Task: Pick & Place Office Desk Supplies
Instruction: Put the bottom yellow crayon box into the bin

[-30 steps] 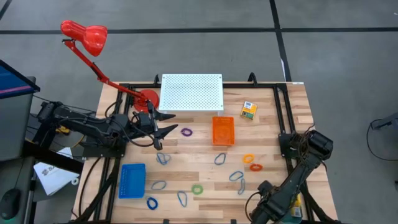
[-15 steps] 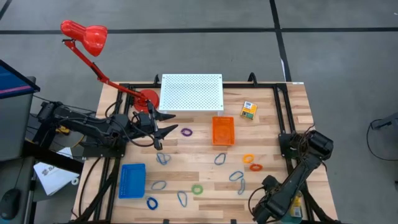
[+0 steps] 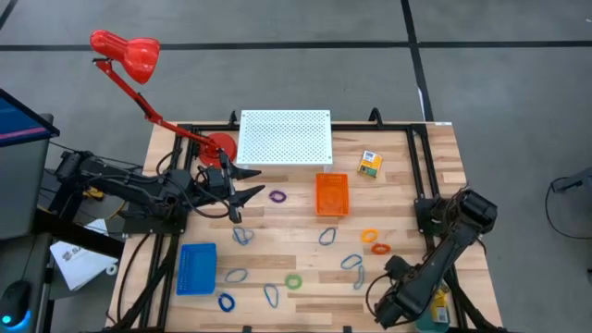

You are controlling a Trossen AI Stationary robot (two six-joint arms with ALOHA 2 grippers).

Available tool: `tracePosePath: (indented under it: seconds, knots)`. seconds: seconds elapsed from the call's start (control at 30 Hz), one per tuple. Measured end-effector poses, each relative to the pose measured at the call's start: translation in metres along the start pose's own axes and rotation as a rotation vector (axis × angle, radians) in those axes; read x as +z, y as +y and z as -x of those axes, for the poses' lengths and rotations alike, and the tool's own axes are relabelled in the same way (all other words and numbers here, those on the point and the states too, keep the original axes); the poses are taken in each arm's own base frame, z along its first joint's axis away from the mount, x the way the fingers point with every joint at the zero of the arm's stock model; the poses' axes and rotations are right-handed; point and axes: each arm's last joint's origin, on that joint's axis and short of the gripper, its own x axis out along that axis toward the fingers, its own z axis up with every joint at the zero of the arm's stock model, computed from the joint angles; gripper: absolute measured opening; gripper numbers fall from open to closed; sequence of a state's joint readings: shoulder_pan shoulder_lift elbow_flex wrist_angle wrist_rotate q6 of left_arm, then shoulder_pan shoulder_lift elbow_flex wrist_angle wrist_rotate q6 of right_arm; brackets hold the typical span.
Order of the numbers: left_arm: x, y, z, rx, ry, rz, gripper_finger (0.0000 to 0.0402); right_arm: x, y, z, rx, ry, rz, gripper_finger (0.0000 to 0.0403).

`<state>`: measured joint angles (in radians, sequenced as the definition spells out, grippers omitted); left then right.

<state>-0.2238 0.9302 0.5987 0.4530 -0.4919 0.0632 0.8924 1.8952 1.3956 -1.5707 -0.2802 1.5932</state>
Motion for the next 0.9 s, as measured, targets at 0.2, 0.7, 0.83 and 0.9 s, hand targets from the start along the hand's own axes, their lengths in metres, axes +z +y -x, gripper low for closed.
tracePosePath:
  seconds: [0.2, 0.7, 0.83, 0.9]
  knots:
    - [0.000, 0.000, 0.000, 0.000, 0.000, -0.002, 0.0182, 0.007, -0.023, 0.004, 0.035, -0.032, -0.021, 0.0125]
    - [0.000, 0.000, 0.000, 0.000, 0.000, -0.002, 0.0182, 0.021, -0.036, -0.001, 0.144, 0.069, 0.082, 0.0150]
    - [0.000, 0.000, 0.000, 0.000, 0.000, -0.002, 0.0182, 0.018, -0.040, -0.005, 0.194, 0.086, 0.079, 0.0157]
    - [0.000, 0.000, 0.000, 0.000, 0.001, -0.003, 0.0182, 0.017, -0.039, -0.010, 0.218, 0.097, 0.087, 0.0157]
